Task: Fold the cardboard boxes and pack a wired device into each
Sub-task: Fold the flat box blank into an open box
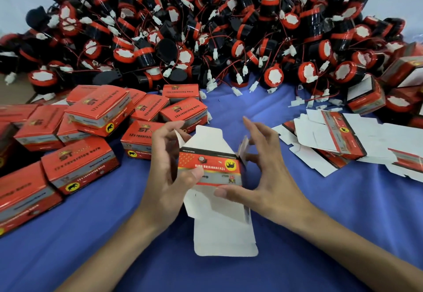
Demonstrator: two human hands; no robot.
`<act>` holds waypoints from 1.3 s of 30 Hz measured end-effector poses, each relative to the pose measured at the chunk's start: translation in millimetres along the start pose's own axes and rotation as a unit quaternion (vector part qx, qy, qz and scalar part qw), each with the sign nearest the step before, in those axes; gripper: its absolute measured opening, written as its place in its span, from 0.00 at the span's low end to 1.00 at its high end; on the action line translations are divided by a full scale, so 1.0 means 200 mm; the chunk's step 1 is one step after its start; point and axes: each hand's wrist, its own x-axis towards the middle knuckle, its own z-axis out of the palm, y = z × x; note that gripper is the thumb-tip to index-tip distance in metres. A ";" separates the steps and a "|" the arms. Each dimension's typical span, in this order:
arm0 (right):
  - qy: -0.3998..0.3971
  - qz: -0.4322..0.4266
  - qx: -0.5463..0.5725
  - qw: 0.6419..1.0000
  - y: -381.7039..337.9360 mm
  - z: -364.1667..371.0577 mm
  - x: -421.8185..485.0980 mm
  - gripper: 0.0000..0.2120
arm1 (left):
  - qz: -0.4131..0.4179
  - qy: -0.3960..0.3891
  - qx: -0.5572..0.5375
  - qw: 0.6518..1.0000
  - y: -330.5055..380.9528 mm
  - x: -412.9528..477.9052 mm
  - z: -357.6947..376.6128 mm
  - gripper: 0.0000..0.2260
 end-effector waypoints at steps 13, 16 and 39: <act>0.052 0.049 0.058 0.996 -0.01 0.01 0.01 0.44 | -0.016 -0.016 -0.004 1.000 0.00 0.00 0.00 0.27; 0.061 0.045 0.120 0.990 -0.01 0.02 0.01 0.51 | -0.027 0.006 0.015 1.000 0.00 0.00 0.00 0.26; -0.029 0.002 0.224 0.974 0.03 0.00 0.02 0.38 | -0.037 -0.021 0.061 0.997 0.05 0.01 0.01 0.25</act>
